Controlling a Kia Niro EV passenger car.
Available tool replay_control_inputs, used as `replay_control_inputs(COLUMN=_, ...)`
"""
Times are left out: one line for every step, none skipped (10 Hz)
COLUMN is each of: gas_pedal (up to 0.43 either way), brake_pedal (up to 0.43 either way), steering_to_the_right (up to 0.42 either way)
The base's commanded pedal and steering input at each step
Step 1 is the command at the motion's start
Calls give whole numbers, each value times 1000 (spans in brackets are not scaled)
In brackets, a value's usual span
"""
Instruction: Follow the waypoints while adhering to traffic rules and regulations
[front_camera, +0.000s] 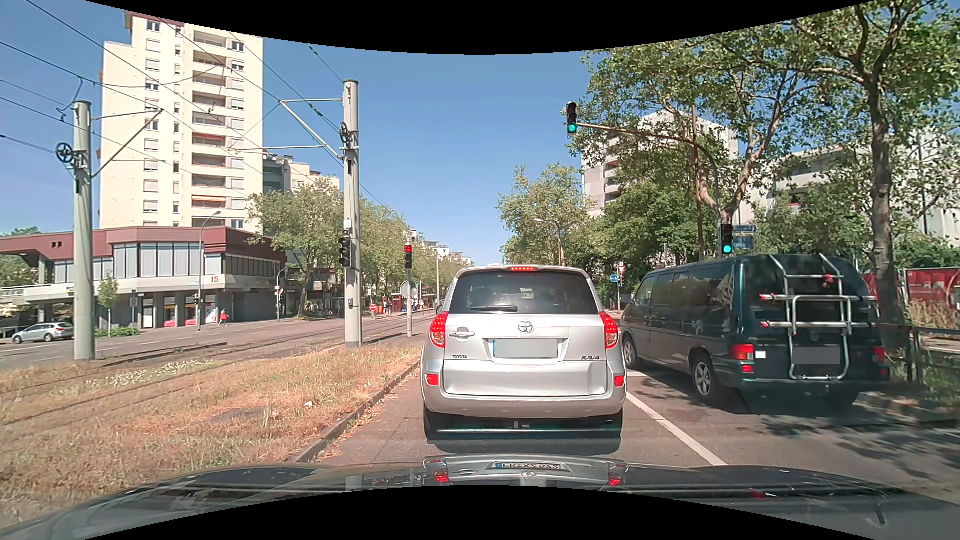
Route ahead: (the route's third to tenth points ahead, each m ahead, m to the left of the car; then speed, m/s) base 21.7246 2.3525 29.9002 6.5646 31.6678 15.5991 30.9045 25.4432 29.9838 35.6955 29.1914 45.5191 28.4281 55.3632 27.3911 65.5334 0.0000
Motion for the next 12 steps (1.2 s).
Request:
replay_control_inputs(gas_pedal=0, brake_pedal=213, steering_to_the_right=-4)
replay_control_inputs(gas_pedal=0, brake_pedal=213, steering_to_the_right=-4)
replay_control_inputs(gas_pedal=0, brake_pedal=213, steering_to_the_right=-4)
replay_control_inputs(gas_pedal=0, brake_pedal=207, steering_to_the_right=-4)
replay_control_inputs(gas_pedal=0, brake_pedal=213, steering_to_the_right=-4)
replay_control_inputs(gas_pedal=0, brake_pedal=213, steering_to_the_right=-4)
replay_control_inputs(gas_pedal=0, brake_pedal=213, steering_to_the_right=-4)
replay_control_inputs(gas_pedal=0, brake_pedal=213, steering_to_the_right=-4)
replay_control_inputs(gas_pedal=0, brake_pedal=213, steering_to_the_right=-4)
replay_control_inputs(gas_pedal=0, brake_pedal=213, steering_to_the_right=-4)
replay_control_inputs(gas_pedal=0, brake_pedal=213, steering_to_the_right=-4)
replay_control_inputs(gas_pedal=0, brake_pedal=213, steering_to_the_right=-4)
